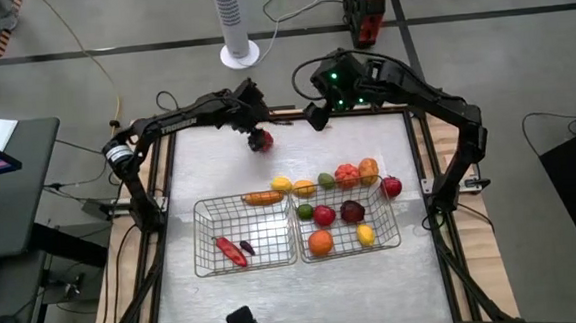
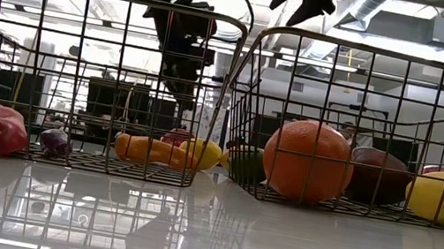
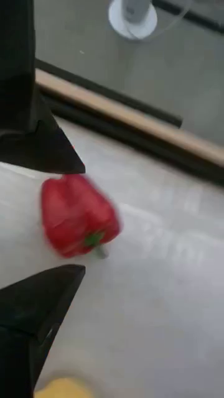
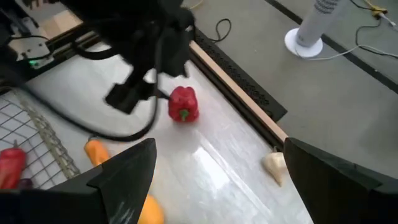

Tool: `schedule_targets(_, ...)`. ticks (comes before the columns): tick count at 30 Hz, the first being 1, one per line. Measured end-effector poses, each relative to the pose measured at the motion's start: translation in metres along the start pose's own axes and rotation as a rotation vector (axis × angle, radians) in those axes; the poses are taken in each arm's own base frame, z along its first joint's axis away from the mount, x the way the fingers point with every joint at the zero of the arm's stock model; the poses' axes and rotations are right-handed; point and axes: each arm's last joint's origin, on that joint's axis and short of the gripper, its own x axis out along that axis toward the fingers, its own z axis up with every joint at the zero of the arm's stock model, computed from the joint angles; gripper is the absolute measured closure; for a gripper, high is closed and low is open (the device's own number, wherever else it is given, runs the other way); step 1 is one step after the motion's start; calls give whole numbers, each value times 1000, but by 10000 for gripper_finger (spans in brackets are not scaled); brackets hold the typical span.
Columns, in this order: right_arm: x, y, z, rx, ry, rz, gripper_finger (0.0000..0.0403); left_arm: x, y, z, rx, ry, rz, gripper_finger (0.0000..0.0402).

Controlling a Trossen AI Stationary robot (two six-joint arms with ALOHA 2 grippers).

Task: Sort produce into baskets
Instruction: Put the red bell pepper into the left wire basket

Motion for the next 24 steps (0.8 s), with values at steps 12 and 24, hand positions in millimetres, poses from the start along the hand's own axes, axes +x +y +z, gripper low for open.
schedule_targets(12,0,0,3,-27,-32,6,26,44,6,4,-188,-29,-2,92)
schedule_targets(24,0,1,3,-32,-25,9,26,63,4,-11,-167,120,-11,91)
